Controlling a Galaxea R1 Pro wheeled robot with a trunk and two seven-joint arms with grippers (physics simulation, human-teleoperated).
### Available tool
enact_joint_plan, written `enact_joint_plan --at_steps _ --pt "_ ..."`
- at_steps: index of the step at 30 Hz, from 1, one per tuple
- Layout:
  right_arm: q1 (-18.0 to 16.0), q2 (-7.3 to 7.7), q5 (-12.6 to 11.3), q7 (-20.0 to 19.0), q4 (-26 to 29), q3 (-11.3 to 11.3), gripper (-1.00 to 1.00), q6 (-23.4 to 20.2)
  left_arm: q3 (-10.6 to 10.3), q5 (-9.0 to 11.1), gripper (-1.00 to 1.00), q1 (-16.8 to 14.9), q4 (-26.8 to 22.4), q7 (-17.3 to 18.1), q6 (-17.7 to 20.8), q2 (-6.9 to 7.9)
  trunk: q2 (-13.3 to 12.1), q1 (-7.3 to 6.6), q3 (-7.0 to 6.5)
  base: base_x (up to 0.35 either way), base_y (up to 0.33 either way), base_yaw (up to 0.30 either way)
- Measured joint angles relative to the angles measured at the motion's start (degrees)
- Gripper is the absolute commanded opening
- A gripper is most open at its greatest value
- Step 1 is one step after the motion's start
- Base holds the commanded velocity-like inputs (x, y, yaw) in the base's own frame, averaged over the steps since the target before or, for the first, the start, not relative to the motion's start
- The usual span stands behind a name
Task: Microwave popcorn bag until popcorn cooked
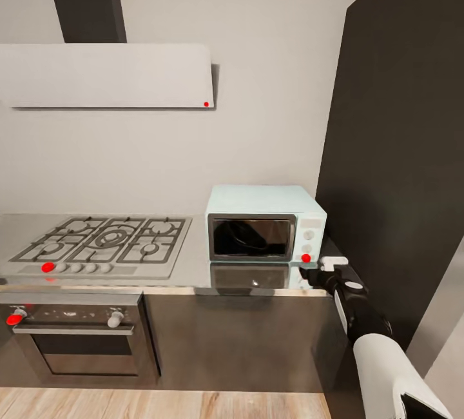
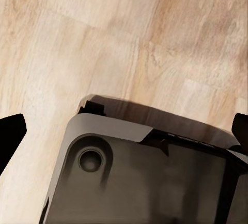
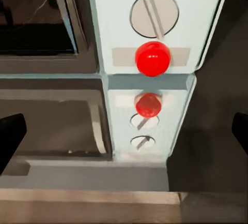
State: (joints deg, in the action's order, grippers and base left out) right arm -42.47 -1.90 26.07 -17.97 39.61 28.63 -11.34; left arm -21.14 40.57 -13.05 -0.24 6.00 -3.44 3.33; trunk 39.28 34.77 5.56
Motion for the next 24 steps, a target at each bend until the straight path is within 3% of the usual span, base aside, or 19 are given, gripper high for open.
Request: enact_joint_plan --at_steps 6,13,24 --pt "-0.02 1.38 -0.13 -0.22 0.26 2.06 1.0 -0.12 0.01 0.0 1.0 0.0 -0.01 -0.02 0.0 -0.07 0.0 0.0 0.0 0.0 0.0 0.0" --pt "-0.01 3.51 -0.07 -0.17 0.28 2.11 1.0 -0.08 0.0 -0.03 1.0 0.0 -0.01 -0.02 0.0 -0.16 0.0 0.0 0.0 0.018 0.0 0.0" --pt "0.0 3.11 0.12 -0.15 -0.79 1.99 1.0 0.11 0.0 0.01 1.0 0.0 -0.01 -0.07 0.0 -0.09 0.01 -0.01 0.0 0.173 0.0 0.0"
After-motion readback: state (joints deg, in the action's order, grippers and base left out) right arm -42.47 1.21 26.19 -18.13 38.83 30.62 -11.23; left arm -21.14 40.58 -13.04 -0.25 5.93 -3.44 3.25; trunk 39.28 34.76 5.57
